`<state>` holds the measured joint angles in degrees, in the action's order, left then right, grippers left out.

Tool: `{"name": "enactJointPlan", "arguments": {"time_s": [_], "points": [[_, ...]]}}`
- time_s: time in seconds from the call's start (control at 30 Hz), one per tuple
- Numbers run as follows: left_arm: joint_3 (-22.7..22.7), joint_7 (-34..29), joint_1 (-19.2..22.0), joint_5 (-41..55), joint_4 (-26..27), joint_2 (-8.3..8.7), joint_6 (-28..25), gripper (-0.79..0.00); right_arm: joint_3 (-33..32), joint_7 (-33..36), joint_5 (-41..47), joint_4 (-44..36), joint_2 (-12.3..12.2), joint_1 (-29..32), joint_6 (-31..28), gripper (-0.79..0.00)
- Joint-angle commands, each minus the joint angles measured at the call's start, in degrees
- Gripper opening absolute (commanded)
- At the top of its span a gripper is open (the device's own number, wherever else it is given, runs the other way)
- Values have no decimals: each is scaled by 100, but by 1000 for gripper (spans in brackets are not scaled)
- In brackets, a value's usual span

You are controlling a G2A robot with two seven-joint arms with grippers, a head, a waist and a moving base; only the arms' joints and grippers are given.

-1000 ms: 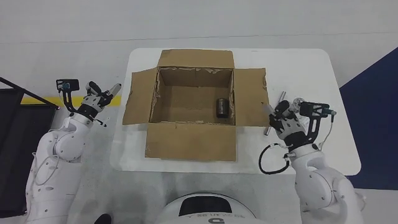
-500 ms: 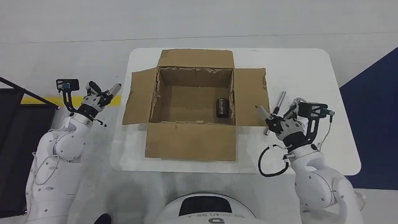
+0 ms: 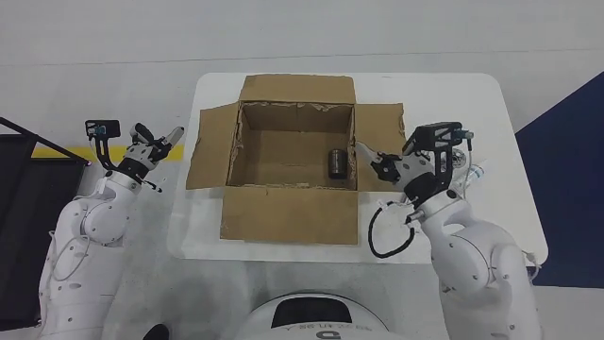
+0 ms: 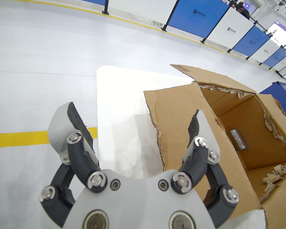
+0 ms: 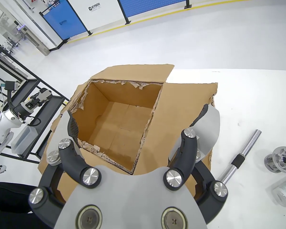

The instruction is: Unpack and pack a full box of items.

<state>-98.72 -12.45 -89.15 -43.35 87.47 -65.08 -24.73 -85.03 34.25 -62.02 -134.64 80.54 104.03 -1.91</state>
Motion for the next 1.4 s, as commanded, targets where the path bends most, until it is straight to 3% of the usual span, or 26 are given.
{"name": "enactJointPlan", "arguments": {"time_s": [0.0, 0.23, 0.4, 0.7, 1.37], "points": [[0, 0, 0, 0, 0, 0, 0, 0, -2, -5, 5, 0, 0, 3, -6, 0], [0, 0, 0, 0, 0, 0, 0, 0, 103, 159, -143, 52, -9, -77, -8, 0], [0, 0, 0, 0, 0, 0, 0, 0, 923, 769, -600, 1, -22, -774, -290, 0], [0, 0, 0, 0, 0, 0, 0, 0, 2216, 2230, -1138, 496, 98, -2279, 407, 0], [0, 0, 0, 0, 0, 0, 0, 0, 2216, 2230, -1138, 496, 98, -2279, 407, 0]]}}
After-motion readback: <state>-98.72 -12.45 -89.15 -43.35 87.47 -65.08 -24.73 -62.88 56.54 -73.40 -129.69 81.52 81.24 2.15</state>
